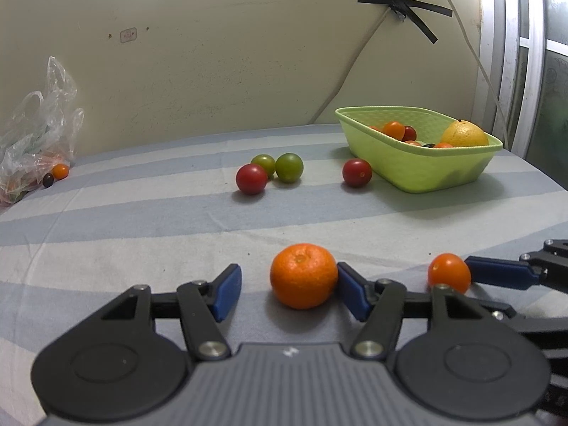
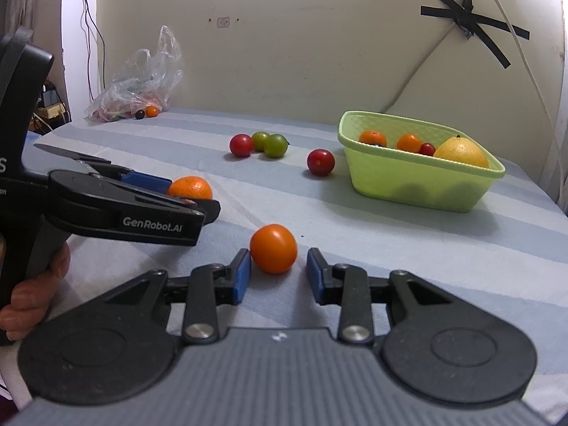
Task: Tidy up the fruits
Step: 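Grasp an orange cherry tomato with the right gripper while the left gripper grasps a mandarin, then drop the tomato from the right gripper into the basin while the left gripper drops the mandarin there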
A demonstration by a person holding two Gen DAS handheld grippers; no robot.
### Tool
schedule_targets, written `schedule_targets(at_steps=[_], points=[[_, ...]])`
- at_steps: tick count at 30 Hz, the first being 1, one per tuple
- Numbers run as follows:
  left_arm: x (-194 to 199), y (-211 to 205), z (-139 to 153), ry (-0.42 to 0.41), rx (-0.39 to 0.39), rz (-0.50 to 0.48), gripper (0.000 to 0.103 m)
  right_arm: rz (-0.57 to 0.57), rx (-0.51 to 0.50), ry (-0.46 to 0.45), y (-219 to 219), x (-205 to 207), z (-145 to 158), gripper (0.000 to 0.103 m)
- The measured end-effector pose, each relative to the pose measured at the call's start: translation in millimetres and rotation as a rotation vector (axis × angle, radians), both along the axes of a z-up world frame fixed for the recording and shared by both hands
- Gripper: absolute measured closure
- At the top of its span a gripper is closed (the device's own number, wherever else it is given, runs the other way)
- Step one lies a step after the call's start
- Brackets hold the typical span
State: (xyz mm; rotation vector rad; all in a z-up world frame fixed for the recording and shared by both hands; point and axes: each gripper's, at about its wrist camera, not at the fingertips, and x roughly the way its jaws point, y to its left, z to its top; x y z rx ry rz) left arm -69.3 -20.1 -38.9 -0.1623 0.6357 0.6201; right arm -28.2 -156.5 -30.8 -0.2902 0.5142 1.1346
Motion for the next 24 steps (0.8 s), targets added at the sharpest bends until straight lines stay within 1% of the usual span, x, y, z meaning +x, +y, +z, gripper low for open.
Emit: schedule_targets(at_steps=[6, 7, 8, 9, 10, 12, 13, 16, 18, 21, 24], points=[[-0.1, 1.0, -0.4, -0.001, -0.002, 0.002, 0.042, -0.009, -0.002, 0.001, 3.0, 0.4, 0.5, 0.061], [-0.2, 1.3, -0.5, -0.001, -0.002, 0.0, 0.044, -0.007, -0.001, 0.001, 3.8, 0.1, 0.4, 0.062], [-0.5, 1.5, -0.4, -0.005, -0.005, -0.01, 0.049, -0.004, -0.001, 0.001, 4.4, 0.1, 0.4, 0.07], [-0.6, 0.3, -0.3, -0.009, -0.004, -0.022, 0.053, 0.003, 0.004, 0.002, 4.9, -0.1, 0.7, 0.073], [-0.6, -1.9, -0.3, -0.012, 0.002, -0.037, 0.063, 0.004, 0.009, 0.0, 4.7, -0.9, 0.7, 0.073], [0.6, -6.5, 0.1, -0.005, 0.024, -0.06, 0.065, 0.004, 0.012, -0.008, 5.1, -2.0, 1.4, 0.073], [0.8, -5.4, 0.9, -0.008, 0.016, -0.068, 0.065, 0.005, 0.024, -0.007, 3.6, -1.5, 2.6, 0.073], [1.6, 9.1, 6.1, -0.063, -0.095, -0.108, 0.065, -0.016, 0.073, -0.022, -3.3, 6.9, 10.0, 0.073], [7.0, 17.5, 14.2, -0.104, -0.136, -0.13, 0.065, -0.036, 0.111, -0.027, -7.8, 18.6, 16.8, 0.073], [24.4, 26.3, 34.2, -0.154, -0.142, -0.165, 0.065, -0.085, 0.163, -0.061, -11.9, 43.0, 29.4, 0.073], [55.4, 31.5, 54.0, -0.177, -0.146, -0.212, 0.065, -0.123, 0.194, -0.071, -10.9, 71.8, 41.1, 0.073]])
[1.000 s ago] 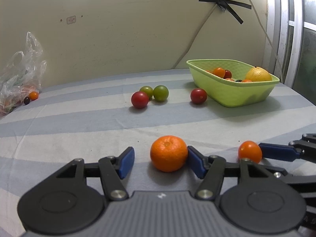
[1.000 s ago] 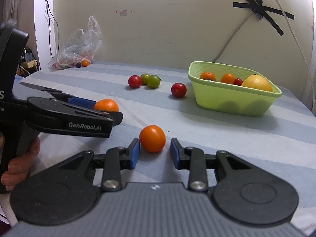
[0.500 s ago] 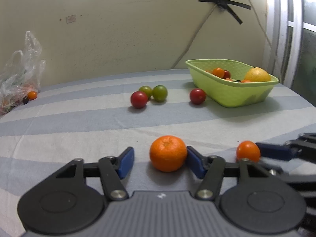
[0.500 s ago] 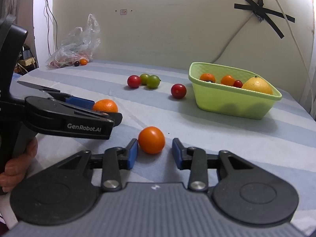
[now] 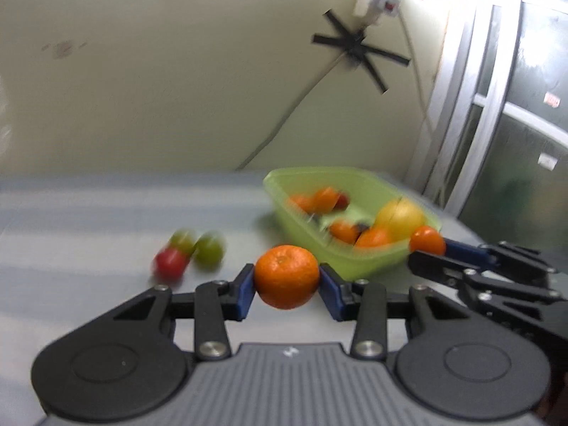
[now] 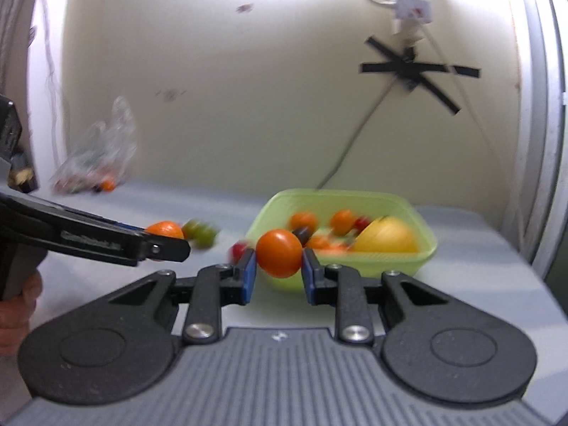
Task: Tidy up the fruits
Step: 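Drop the tomato from the right gripper into the basin while the left gripper drops the mandarin there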
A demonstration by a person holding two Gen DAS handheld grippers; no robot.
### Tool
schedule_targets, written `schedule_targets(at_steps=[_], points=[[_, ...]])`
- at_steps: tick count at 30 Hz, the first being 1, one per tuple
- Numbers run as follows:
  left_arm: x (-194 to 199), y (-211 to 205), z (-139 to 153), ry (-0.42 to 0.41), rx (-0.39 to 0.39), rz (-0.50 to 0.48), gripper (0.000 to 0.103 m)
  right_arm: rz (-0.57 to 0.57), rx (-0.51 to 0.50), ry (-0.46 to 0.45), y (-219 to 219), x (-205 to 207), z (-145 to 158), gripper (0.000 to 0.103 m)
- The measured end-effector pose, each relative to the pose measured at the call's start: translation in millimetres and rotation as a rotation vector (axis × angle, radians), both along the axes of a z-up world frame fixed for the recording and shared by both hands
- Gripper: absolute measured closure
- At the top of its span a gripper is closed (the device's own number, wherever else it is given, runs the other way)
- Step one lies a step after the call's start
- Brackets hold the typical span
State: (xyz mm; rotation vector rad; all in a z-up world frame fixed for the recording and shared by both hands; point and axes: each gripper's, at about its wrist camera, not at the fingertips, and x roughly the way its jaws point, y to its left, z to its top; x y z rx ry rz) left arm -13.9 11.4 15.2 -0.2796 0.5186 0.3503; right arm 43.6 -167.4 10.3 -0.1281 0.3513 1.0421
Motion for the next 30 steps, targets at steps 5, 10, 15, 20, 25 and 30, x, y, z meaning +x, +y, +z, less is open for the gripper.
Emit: schedule_targets(at_steps=[5, 10, 15, 20, 25, 30], points=[[62.1, 2.4, 12.1, 0.017, 0.009, -0.063, 0.064, -0.031, -0.025, -0.046, 20.9, 35.4, 3.8, 0.072], [106.1, 8.5, 3.1, 0.069, -0.032, -0.079, 0.048, -0.073, -0.036, -0.049, 31.4, 50.4, -11.5, 0.059], [106.2, 20.7, 9.1, 0.041, -0.046, -0.054, 0.046, -0.145, 0.048, -0.096, 16.3, 53.6, -11.8, 0.052], [52.5, 52.8, 32.5, -0.051, -0.023, 0.03, 0.045, -0.16, 0.157, -0.066, -3.6, 55.3, -6.6, 0.058], [-10.0, 78.7, 18.4, 0.001, 0.018, 0.13, 0.045, -0.022, 0.217, 0.04, -6.2, 46.8, 2.0, 0.068], [-25.9, 79.4, -20.4, 0.097, 0.015, 0.127, 0.045, 0.159, 0.094, 0.053, 32.0, 12.8, 1.1, 0.069]])
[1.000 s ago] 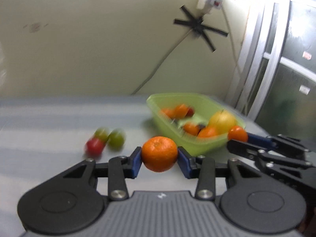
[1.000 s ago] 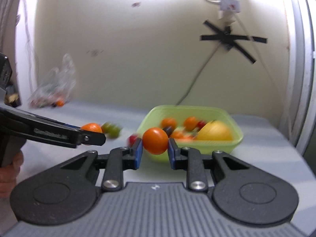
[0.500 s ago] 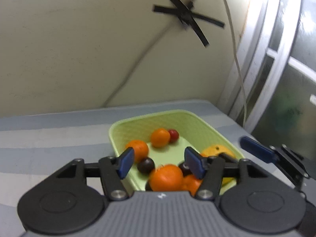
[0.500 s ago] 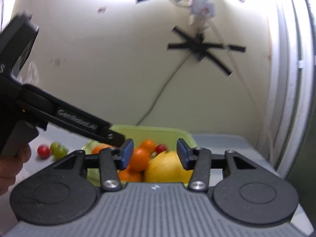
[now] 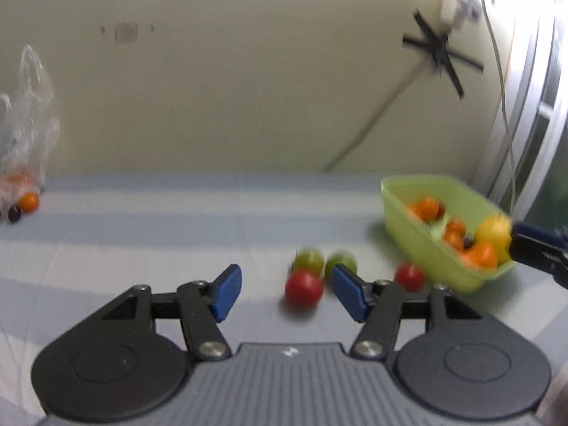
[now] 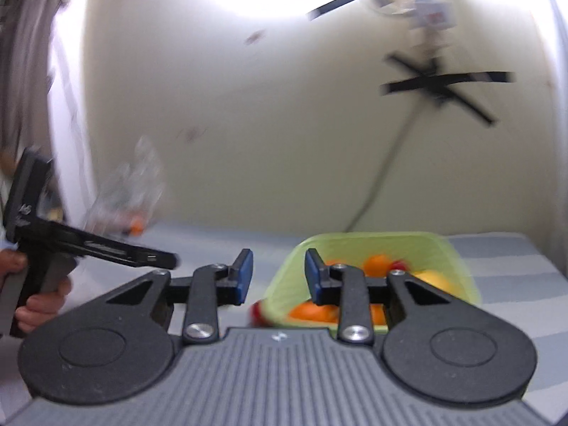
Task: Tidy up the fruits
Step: 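Drop the tomato from the right gripper into the basin while the left gripper drops the mandarin there, then grasp a green cherry tomato with the right gripper while the left gripper grasps a red tomato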
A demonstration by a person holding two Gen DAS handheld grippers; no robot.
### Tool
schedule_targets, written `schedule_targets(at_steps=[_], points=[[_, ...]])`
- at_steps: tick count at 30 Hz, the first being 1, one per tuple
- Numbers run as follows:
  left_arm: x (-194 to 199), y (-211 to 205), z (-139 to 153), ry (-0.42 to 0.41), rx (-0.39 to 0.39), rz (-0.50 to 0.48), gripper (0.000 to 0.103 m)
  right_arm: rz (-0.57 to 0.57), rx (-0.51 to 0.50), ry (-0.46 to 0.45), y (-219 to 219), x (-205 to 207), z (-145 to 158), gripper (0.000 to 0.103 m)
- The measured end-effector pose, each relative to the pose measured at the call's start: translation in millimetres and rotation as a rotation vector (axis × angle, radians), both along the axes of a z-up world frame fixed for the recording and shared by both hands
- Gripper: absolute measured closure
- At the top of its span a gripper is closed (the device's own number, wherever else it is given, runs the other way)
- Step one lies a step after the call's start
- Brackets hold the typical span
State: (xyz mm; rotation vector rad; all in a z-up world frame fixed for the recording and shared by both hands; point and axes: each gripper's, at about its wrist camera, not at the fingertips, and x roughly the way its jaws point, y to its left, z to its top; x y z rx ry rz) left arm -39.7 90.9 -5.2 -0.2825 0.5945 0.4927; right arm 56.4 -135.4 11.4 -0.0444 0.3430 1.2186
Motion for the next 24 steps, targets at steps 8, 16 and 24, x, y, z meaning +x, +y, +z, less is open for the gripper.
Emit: schedule_targets(at_steps=[8, 16, 24], points=[[31.6, -6.9, -28.0, 0.089, 0.045, -0.023, 0.072, 0.064, -0.192, -0.103, 78.0, -16.5, -3.4, 0.068], [-13.8, -12.8, -24.0, 0.043, -0.022, -0.02, 0.074, 0.103, -0.317, -0.086, 126.5, -18.7, -13.9, 0.068], [-48.1, -23.5, -27.6, -0.003, -0.021, 0.006, 0.074, 0.054, -0.47, -0.197, 158.5, -30.3, -39.5, 0.073]])
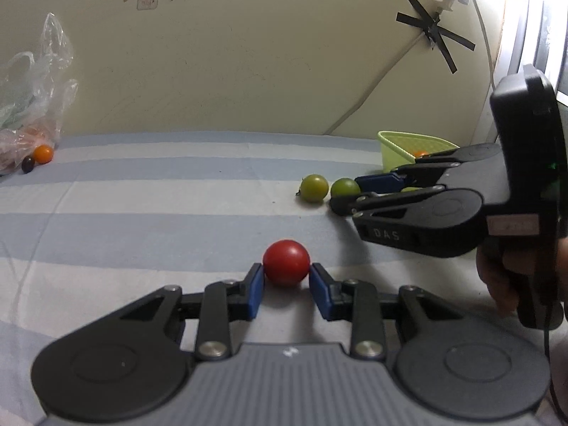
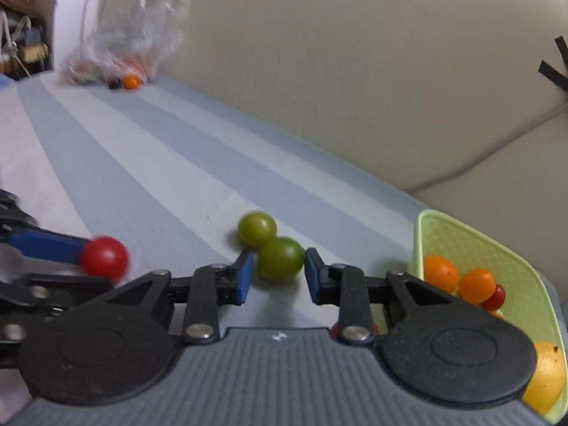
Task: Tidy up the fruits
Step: 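Grasp a green cherry tomato with the right gripper while the left gripper grasps a red tomato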
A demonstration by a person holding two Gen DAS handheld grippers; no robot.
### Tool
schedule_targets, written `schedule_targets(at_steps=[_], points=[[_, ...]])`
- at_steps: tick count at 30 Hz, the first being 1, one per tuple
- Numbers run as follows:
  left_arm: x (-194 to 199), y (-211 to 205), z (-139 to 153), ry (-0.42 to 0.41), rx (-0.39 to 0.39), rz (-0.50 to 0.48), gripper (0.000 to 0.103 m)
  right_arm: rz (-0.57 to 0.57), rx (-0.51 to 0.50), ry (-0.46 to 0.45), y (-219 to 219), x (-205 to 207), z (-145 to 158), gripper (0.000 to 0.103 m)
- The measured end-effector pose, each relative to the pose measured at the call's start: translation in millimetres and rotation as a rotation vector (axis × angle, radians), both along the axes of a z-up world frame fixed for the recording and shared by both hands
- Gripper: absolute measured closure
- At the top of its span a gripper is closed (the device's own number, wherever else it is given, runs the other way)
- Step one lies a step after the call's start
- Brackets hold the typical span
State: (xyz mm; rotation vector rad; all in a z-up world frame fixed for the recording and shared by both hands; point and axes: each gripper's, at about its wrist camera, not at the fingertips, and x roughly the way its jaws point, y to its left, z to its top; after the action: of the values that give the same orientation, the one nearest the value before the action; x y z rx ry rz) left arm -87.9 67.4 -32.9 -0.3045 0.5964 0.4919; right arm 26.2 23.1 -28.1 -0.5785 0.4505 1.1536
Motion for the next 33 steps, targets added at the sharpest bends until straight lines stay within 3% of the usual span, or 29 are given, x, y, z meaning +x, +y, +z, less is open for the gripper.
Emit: schedule_targets(at_steps=[3, 8, 17, 22, 28, 33], points=[[0.6, -0.7, 1.6, -0.007, -0.007, -0.01, 0.074, -0.001, 0.048, 0.053, -17.3, -1.1, 8.4, 0.073], [-1.3, -25.2, 2.3, -0.02, -0.015, -0.101, 0.074, -0.012, 0.155, 0.132, -84.5, -21.5, 23.0, 0.073], [13.0, -77.4, 1.2, -0.02, -0.017, -0.249, 0.074, -0.154, 0.173, 0.146, -178.7, -45.2, 1.2, 0.073], [20.8, -101.7, -0.3, -0.007, 0.014, -0.287, 0.072, -0.182, 0.187, 0.126, -191.1, -48.4, 1.0, 0.072], [19.1, -114.1, 4.9, 0.015, 0.062, -0.273, 0.063, -0.179, 0.199, 0.135, -192.4, -48.5, -3.3, 0.071], [22.3, -118.6, 8.5, 0.027, 0.087, -0.269, 0.065, -0.171, 0.217, 0.149, -195.9, -47.7, -3.7, 0.068]])
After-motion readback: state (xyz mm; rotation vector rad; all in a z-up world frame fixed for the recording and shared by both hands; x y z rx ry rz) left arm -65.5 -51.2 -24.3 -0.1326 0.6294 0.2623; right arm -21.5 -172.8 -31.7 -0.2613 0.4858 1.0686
